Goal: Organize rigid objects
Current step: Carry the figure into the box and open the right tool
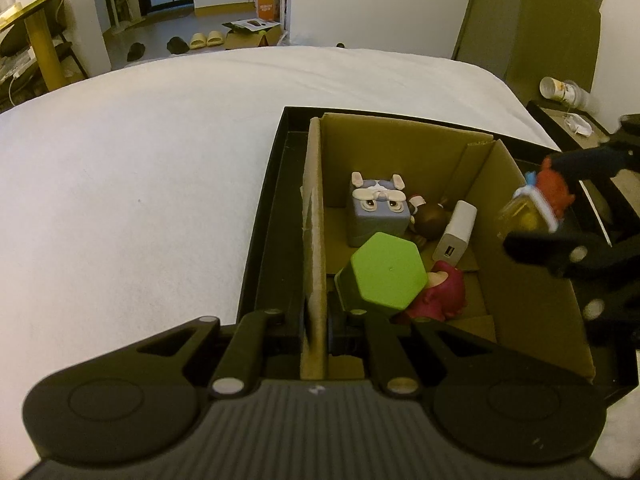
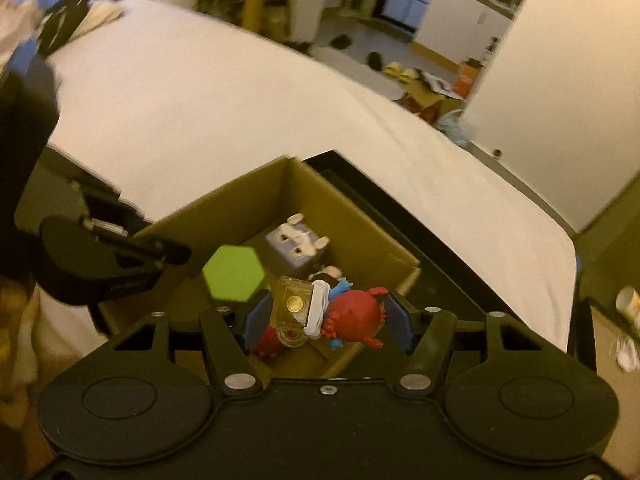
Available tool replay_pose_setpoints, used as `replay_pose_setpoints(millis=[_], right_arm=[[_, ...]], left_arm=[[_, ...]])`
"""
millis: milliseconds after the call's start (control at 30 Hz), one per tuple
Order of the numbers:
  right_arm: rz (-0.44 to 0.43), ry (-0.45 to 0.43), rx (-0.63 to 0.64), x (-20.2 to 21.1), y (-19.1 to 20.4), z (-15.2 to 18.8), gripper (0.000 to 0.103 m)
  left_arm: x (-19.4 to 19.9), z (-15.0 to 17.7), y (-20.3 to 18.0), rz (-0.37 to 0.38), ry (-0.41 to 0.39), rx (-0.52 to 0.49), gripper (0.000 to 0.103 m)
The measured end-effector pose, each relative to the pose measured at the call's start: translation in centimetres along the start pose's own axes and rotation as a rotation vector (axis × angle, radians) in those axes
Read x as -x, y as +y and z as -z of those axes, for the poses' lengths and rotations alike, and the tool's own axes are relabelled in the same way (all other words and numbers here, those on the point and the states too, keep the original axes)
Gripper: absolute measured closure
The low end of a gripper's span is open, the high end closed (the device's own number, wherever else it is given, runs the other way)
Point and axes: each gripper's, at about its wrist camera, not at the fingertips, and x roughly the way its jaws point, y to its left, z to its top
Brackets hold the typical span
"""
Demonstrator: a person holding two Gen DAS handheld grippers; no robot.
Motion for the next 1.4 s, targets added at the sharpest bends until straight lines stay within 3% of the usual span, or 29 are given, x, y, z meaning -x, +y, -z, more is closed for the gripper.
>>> replay_pose_setpoints(millis=[367, 733, 1400], right_arm=[[-0.013, 0.080, 0.135, -1.9, 2.0, 0.5, 0.042], [0.029, 0.153, 0.239, -3.5, 3.3, 0.4, 0.042], [0.052, 0.148, 0.217, -3.1, 3.3, 0.7, 0.040]], left_arm=[[0.0, 0.0, 0.1, 0.003, 0.000, 0.001, 0.093], [0.1, 0.0, 0.2, 0.007, -0.002, 0.007, 0.093], [0.1, -0.1, 0.2, 0.011, -0.002, 0.007, 0.092]])
